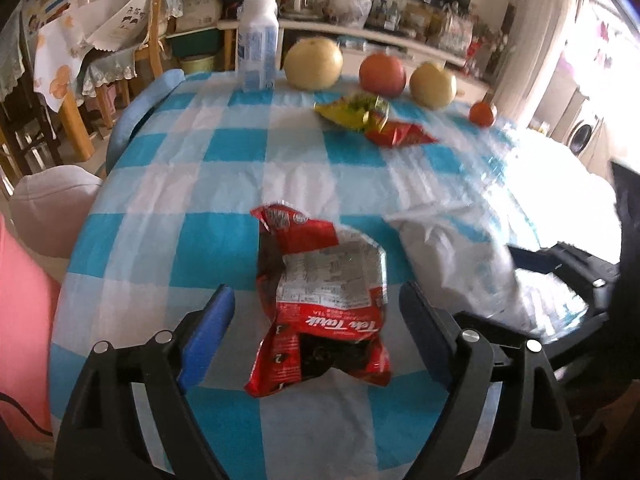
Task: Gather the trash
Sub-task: 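Lift the red wrapper with the left tool while the right tool lifts the wipes pack toward the bucket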
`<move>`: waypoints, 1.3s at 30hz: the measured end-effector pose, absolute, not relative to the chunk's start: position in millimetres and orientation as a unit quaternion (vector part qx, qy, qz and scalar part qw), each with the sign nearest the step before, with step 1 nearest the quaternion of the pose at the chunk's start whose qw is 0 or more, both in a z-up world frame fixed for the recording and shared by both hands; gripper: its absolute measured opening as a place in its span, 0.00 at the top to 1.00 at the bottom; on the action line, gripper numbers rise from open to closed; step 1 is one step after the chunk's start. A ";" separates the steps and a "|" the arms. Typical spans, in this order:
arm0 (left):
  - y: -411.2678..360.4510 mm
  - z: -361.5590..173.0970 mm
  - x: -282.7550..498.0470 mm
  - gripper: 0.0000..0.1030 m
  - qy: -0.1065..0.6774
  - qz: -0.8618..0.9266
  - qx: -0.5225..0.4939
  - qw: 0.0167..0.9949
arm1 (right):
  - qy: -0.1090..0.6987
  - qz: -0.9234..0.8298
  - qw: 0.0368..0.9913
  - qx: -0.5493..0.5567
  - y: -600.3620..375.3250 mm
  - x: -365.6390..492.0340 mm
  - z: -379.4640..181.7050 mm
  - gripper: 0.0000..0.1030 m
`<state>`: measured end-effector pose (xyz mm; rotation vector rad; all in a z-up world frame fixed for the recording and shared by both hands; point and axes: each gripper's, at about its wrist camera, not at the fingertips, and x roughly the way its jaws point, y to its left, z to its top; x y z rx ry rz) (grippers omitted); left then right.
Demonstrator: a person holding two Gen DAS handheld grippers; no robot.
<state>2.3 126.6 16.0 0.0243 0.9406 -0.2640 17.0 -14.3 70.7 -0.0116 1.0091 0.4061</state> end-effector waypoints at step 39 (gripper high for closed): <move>208.3 84.3 -24.8 0.43 0.374 -0.084 -0.060 0.922 | 0.427 0.189 0.884 0.019 24.1 -4.3 102.6 0.27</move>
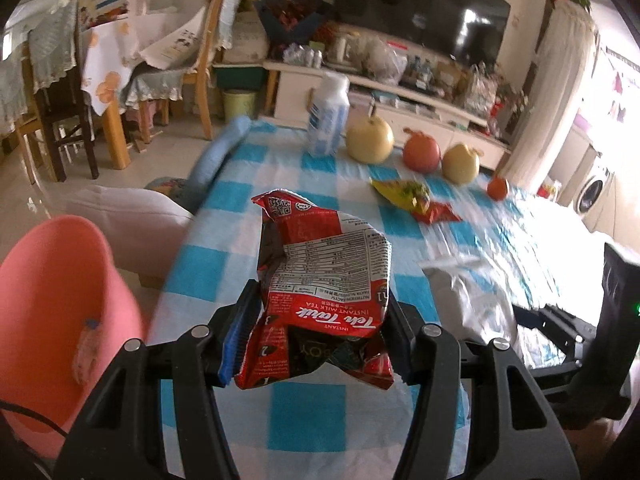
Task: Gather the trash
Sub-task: 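Lift the red wrapper with the left tool while the right tool lifts the wipes pack toward the bucket, then open both tools over the pink bucket to drop wrapper and wipes pack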
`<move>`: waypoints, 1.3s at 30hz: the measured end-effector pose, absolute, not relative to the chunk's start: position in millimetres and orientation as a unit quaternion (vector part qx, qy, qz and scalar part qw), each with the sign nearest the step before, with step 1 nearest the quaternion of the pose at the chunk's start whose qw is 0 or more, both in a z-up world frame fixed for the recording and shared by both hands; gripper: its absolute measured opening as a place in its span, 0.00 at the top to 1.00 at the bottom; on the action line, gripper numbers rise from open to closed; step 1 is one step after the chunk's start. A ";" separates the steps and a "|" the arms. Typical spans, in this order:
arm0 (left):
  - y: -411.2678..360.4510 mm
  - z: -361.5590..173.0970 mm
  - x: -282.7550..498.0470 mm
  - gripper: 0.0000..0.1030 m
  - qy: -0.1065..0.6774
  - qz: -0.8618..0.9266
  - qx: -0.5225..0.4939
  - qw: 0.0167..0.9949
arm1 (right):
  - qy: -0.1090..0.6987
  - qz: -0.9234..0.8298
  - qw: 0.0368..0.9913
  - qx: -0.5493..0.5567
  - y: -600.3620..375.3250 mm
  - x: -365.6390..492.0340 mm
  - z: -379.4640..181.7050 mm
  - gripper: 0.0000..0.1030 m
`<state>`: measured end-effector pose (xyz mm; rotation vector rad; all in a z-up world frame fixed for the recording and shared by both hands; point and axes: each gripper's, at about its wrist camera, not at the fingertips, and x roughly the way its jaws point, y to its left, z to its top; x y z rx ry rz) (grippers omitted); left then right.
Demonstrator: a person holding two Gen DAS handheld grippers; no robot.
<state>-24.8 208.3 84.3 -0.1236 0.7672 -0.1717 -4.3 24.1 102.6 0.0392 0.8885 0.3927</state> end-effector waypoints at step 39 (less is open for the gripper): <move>447.9 104.6 -74.1 0.23 0.288 0.132 -0.253 0.914 | 0.380 0.345 0.857 -0.043 307.5 11.2 148.5 0.14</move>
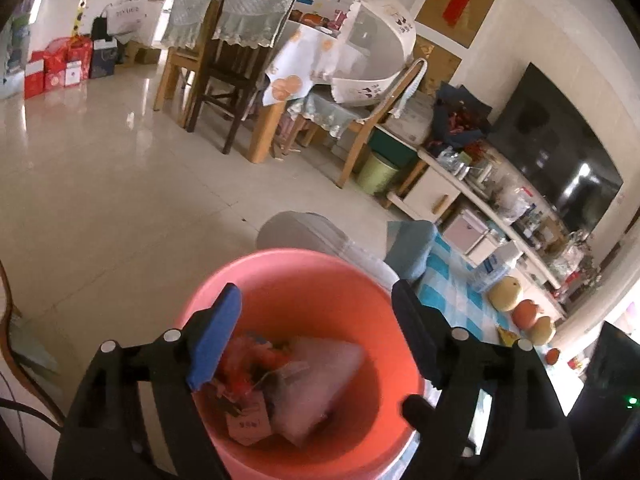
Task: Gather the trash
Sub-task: 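Open both tools over the pink bucket to drop wrapper and wipes pack, then move both tools back over the table toward the last two wrappers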
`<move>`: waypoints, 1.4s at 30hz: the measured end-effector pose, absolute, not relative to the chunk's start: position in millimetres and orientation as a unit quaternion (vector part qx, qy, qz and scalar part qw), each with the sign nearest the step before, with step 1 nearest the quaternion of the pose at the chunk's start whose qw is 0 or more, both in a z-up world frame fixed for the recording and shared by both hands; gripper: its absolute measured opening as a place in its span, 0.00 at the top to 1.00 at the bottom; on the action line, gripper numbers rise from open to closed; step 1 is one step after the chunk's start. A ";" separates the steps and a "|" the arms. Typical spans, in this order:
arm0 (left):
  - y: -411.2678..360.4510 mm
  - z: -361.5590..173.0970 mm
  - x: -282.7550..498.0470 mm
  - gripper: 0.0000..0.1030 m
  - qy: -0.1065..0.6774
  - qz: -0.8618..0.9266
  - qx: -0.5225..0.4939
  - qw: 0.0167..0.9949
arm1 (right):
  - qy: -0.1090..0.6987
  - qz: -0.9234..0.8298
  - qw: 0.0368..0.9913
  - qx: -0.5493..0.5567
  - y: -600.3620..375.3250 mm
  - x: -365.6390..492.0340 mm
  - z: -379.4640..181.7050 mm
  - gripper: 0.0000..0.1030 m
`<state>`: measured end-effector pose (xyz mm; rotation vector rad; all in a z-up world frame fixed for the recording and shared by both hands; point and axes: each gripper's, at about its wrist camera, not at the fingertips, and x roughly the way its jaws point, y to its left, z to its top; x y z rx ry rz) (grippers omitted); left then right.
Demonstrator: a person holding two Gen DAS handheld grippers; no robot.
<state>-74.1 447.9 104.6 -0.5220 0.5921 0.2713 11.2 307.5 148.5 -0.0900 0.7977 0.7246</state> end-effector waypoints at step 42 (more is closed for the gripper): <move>277.8 126.7 -38.9 0.15 0.308 0.015 -0.083 0.948 | 0.407 0.245 0.880 0.021 93.2 -19.0 128.4 0.10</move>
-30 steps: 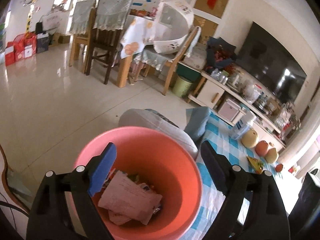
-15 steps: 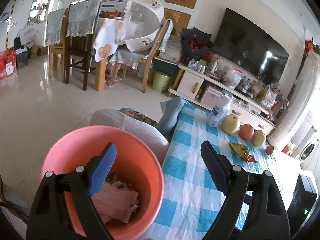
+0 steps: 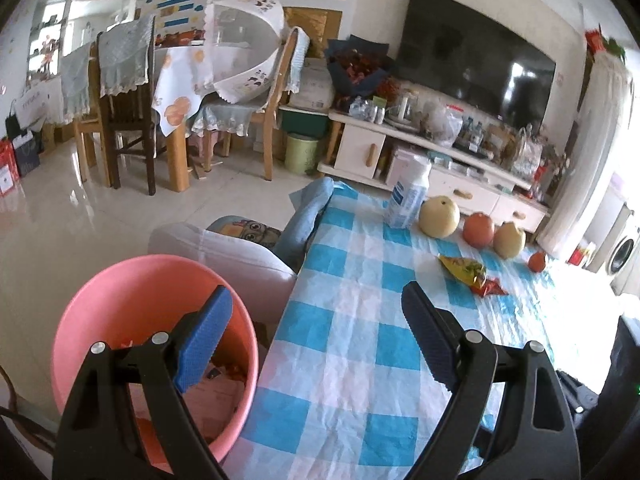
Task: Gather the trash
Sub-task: 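Move both tools back over the table toward the last two wrappers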
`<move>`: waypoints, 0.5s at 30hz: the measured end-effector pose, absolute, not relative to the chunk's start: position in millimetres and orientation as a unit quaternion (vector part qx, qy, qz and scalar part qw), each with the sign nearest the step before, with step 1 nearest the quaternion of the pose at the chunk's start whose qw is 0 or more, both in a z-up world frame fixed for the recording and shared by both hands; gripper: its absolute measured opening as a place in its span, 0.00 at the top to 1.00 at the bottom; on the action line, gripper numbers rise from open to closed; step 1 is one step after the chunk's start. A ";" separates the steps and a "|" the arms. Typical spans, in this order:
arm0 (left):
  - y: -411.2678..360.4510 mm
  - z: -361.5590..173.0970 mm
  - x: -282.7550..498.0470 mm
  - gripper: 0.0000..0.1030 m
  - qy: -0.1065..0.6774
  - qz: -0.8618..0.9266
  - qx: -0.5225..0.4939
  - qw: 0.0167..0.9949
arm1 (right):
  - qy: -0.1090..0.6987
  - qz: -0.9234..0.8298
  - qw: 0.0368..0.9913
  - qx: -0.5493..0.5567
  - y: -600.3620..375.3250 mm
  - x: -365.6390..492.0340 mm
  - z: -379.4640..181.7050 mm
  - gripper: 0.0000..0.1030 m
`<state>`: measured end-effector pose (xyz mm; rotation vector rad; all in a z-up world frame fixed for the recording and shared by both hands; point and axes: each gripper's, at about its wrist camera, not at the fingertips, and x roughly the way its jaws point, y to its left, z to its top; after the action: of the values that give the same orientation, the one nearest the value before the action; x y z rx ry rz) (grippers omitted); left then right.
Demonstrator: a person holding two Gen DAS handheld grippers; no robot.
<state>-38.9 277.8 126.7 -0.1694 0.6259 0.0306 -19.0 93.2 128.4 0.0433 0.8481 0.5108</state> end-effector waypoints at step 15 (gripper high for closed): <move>192.6 122.4 -26.3 0.15 0.334 -0.020 -0.006 0.942 | 0.418 0.206 0.880 0.095 -3.1 -1.2 132.4 0.10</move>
<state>-26.3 192.6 122.4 -0.0122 0.6805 -0.0405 -1.2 -3.1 132.4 0.1985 0.8709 0.4290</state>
